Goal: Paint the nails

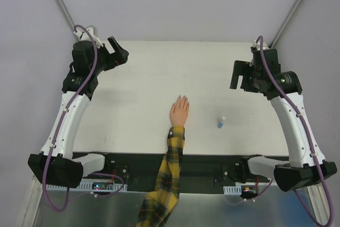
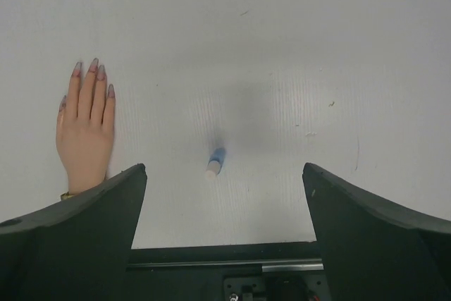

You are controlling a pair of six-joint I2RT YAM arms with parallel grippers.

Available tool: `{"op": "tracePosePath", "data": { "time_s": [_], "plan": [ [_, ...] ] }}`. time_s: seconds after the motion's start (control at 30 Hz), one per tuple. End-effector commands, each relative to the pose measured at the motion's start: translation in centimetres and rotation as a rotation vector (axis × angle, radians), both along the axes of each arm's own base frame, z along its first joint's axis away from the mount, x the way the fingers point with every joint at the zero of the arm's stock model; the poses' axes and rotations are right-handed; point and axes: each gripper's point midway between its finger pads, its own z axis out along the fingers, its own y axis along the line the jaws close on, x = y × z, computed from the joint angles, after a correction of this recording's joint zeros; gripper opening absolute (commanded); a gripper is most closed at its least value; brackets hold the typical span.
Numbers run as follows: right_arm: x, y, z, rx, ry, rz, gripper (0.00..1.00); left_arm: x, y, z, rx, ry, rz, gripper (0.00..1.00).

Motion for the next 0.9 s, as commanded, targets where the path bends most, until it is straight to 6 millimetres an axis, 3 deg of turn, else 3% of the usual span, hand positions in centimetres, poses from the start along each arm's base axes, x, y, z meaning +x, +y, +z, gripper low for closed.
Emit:
{"op": "tracePosePath", "data": {
  "time_s": [0.0, 0.2, 0.4, 0.6, 0.87],
  "plan": [
    [-1.3, 0.8, -2.7, 0.06, 0.127, -0.036, 0.96, -0.8, -0.7, 0.3, -0.068, -0.015, -0.009, 0.99],
    [-1.8, 1.6, -7.0, 0.073, 0.311, -0.065, 0.96, -1.0, -1.5, -1.9, -0.149, 0.059, -0.006, 0.99],
    [-1.3, 2.9, -9.8, 0.146, 0.349, -0.1, 0.96, -1.7, -3.3, -3.0, -0.148, 0.087, -0.052, 0.99],
    [-1.8, 3.1, -14.3, 0.122, 0.439, -0.054, 0.99, -2.5, -4.9, -4.1, -0.132, 0.108, -0.097, 0.99],
    [-2.5, 4.7, -17.7, 0.06, 0.489, 0.014, 0.74, -1.8, -6.4, -2.9, -0.066, 0.071, -0.153, 0.99]
  ]
}}
